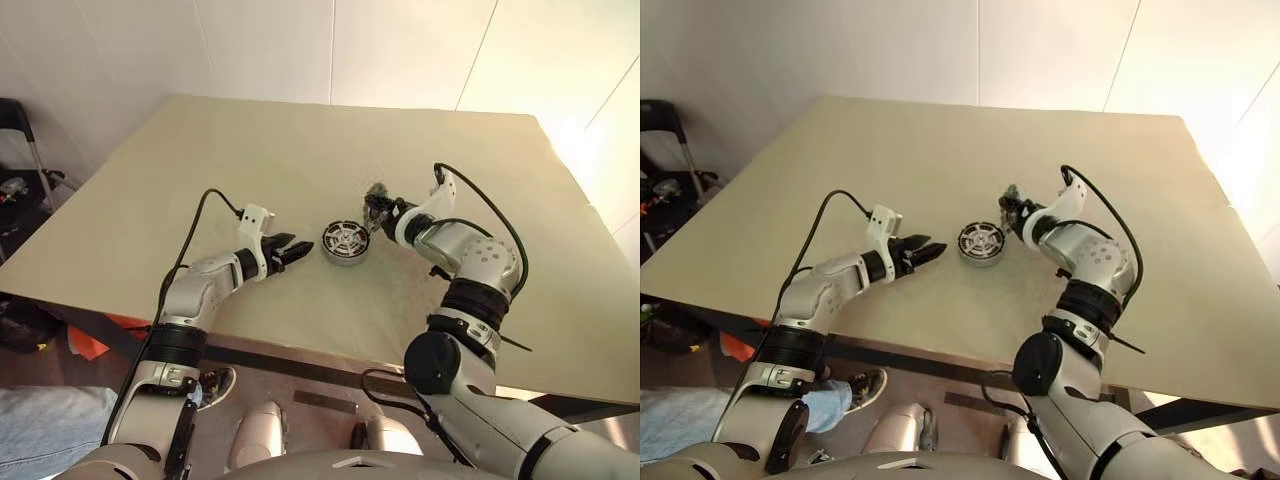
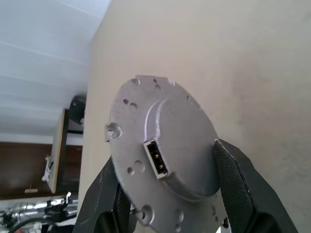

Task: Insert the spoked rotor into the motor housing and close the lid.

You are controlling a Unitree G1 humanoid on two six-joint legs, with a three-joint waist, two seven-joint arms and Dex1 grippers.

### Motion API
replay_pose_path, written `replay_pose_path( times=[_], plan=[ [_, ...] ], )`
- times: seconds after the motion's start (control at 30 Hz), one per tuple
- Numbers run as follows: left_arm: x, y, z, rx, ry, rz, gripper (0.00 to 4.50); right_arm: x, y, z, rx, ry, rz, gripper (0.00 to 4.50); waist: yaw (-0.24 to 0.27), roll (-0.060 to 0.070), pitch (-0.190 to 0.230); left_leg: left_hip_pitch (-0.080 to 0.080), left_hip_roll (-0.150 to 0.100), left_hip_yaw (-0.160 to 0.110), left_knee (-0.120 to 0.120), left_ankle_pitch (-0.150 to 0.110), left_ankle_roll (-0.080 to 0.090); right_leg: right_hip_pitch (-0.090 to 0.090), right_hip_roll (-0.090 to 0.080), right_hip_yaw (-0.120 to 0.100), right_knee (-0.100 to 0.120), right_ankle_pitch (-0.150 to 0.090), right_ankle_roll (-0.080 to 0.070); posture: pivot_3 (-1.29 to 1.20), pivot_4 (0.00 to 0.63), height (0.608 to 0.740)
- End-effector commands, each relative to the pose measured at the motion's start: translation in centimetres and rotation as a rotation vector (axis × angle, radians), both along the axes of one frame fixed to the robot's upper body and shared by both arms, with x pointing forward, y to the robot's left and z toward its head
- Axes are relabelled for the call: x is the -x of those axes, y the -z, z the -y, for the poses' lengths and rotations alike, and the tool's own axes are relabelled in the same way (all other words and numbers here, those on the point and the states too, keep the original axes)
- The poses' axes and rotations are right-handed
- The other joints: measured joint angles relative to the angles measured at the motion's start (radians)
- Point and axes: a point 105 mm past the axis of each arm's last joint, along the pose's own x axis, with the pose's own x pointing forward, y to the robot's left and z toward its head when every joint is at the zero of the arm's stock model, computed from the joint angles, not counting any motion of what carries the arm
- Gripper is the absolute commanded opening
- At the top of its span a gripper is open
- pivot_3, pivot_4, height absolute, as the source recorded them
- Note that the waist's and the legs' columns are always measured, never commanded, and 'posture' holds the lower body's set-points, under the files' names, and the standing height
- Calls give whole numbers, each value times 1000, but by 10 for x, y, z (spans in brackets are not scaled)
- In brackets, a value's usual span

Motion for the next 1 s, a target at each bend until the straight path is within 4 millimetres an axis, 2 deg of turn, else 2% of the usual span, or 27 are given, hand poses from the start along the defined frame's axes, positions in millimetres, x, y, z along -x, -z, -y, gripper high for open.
replay_pose_path(
  times=[0.03, 0.5, 0.6, 0.67, 0.8, 0.9, 1.0],
  plan=[
    [-1, -12, 2, 5, 10, 46, 3034, 5, -22, -24, -34, -91, 111, 2876, 0, 0, 0, 0, 0, 0, 0, 0, 0, 0, 0, 0, 0, 0, 0, 0, 0, 740],
    [-8, -13, -6, -6, -22, 51, 3034, 13, -17, -36, 49, -168, 113, 2876, 3, 0, 0, 0, 0, 0, 0, 0, 0, 0, 0, 0, 0, 0, 0, 0, 0, 740],
    [-8, -13, -7, 2, -27, 47, 3034, 14, -36, -37, 158, -207, 261, 2876, 4, 0, 0, -1, 0, 0, 0, 0, 0, 0, 0, 0, 0, 0, 0, 0, 0, 740],
    [-7, -13, -7, 4, -26, 48, 3034, 14, -45, -37, 309, -230, 385, 2876, 6, 0, 0, -2, 0, 0, 0, 0, 0, 0, 0, 0, -1, 0, 0, 0, 0, 740],
    [-8, -14, -7, 15, -26, 52, 3034, 8, -44, -41, 552, -292, 536, 2876, 5, -1, 0, -2, 0, -1, 1, 0, 0, 1, 0, -1, -2, 2, 4, 0, 0, 740],
    [-9, -14, -9, 15, -38, 53, 3034, 0, -30, -48, 743, -364, 601, 3476, 3, -1, 0, -2, 0, -1, 1, 0, 0, 0, 0, -1, -1, 2, 4, 0, 0, 740],
    [-9, -13, -10, 15, -44, 52, 3034, -10, -12, -54, 887, -402, 620, 4480, 3, -2, 0, -2, 0, -1, 2, 0, 1, 0, 0, -1, -1, 0, 0, 0, 0, 740]
  ],
)
